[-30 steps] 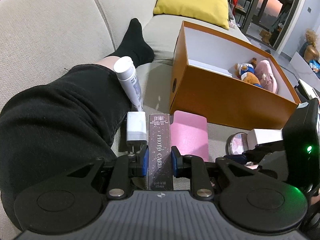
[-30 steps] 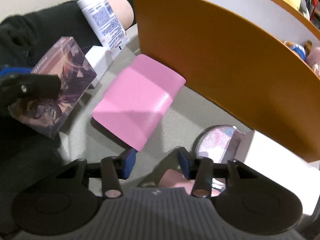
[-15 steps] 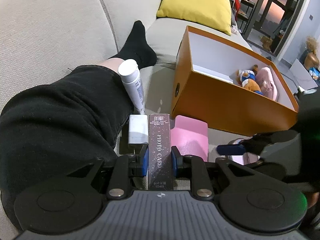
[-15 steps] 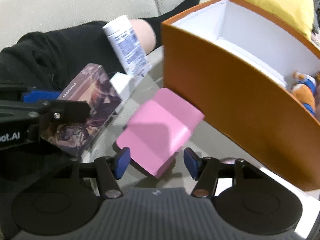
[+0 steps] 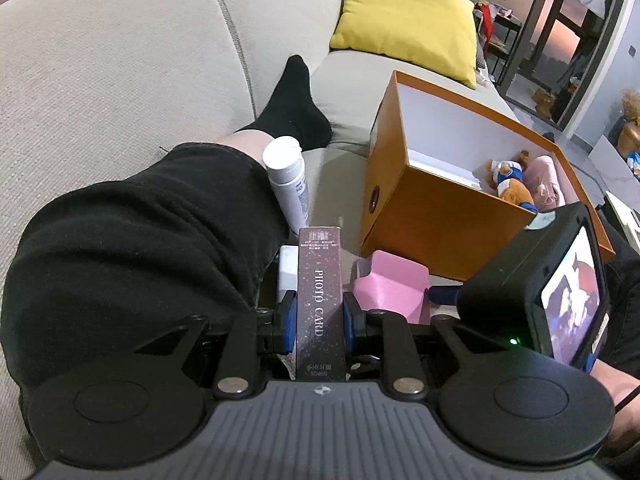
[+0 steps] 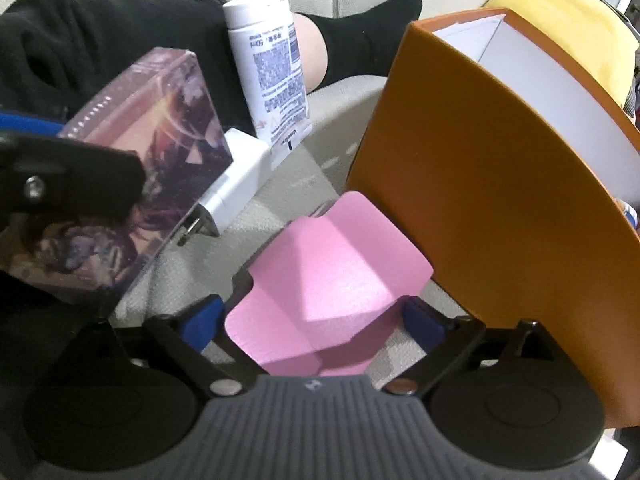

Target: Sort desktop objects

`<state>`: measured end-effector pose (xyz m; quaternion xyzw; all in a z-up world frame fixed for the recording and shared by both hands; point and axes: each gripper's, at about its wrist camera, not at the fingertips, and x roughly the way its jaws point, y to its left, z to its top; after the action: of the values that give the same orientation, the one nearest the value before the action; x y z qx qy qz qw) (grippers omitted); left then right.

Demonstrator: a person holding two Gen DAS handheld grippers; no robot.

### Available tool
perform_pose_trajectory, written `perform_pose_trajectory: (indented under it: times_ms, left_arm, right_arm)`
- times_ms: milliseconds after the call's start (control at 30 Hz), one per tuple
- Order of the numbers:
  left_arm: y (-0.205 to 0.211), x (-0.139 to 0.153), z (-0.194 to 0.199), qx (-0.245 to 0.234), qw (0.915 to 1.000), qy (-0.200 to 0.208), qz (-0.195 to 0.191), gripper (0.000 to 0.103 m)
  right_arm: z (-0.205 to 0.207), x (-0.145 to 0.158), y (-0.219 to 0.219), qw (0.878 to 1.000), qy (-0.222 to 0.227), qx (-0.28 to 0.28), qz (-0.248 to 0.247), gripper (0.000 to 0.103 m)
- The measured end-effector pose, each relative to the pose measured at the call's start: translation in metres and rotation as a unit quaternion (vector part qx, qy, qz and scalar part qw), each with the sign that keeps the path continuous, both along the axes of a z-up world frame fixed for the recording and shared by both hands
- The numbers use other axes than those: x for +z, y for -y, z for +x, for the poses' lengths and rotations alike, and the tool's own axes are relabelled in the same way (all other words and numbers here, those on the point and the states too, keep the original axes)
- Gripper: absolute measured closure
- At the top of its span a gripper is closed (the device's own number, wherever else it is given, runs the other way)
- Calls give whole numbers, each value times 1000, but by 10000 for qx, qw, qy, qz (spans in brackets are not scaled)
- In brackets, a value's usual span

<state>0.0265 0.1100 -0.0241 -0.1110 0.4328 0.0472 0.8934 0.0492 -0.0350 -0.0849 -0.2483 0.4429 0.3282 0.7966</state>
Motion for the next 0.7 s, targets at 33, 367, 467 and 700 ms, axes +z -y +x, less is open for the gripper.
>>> perform_pose_trajectory:
  times_ms: [33,367,467,700]
  left_arm:
    - [0,0,1,1,10000,4,-23,78]
    - [12,-9,7,-98,9998,-107,-149,78]
    - [17,-17,9,-107,9997,-188,-136,78]
    - [34,-38,20,-292,9985,-389,-241,78]
  right_arm:
    - [0,3,4,9999,-67,-19,93,14]
    - [2,35,57,9892,-1027,-172,1029,88]
    - [-4,35,59,9899,-882,-202,1094,95]
    - [4,35,89,9833,-1042,-586,1372,97]
